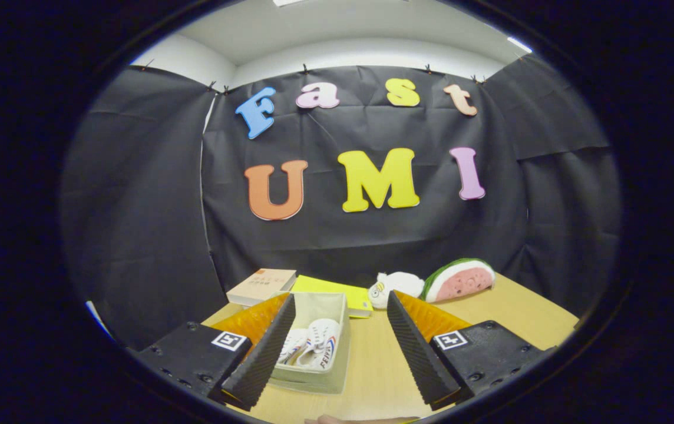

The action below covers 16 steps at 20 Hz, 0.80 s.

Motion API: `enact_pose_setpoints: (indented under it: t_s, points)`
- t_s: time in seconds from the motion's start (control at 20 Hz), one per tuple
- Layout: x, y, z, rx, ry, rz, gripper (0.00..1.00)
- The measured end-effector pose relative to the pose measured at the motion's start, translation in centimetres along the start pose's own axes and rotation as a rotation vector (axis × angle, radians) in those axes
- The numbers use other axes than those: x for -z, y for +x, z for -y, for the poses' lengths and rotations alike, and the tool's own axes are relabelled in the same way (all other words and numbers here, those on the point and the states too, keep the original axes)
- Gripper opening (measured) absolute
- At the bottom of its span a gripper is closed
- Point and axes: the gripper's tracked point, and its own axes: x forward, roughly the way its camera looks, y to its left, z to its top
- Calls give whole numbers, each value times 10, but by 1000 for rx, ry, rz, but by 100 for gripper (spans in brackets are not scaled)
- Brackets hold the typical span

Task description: Open the storage box then place both shoes into the box .Put the left shoe in first, then the right shoe, with the right side of both shoes facing outward in a uniform manner.

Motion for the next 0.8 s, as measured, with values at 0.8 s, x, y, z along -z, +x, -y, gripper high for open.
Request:
enact_pose_setpoints:
  t_s: [0.8]
  points:
    - [-3, -106, 67, 64, -127, 69, 100]
